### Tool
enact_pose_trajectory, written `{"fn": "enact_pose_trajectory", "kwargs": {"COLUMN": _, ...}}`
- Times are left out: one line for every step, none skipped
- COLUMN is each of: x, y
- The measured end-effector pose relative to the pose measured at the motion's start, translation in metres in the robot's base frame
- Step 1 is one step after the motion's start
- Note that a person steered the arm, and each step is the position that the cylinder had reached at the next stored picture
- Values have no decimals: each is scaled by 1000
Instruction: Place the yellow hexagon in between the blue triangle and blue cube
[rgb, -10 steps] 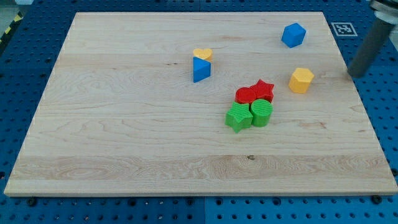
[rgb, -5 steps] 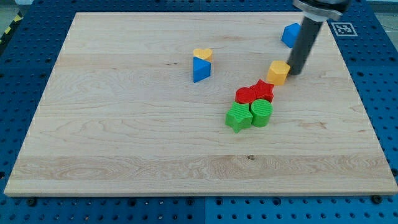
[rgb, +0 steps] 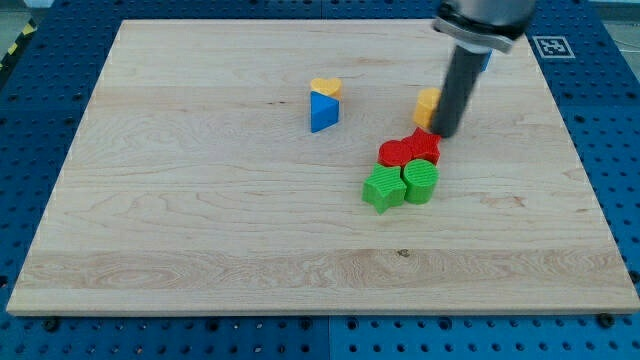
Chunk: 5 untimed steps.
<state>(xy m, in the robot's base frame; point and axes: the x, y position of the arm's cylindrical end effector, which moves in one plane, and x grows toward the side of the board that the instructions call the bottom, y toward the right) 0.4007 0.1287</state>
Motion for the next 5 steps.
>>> {"fn": "enact_pose_trajectory", "kwargs": {"x": -36, "y": -34}}
{"fn": "enact_pose_trajectory", "kwargs": {"x": -50, "y": -37}}
{"fn": "enact_pose_trajectory", "kwargs": {"x": -8, "y": -7}}
{"fn": "enact_pose_trajectory", "kwargs": {"x": -10, "y": 47}}
{"fn": "enact_pose_trajectory", "kwargs": {"x": -54, "y": 66}}
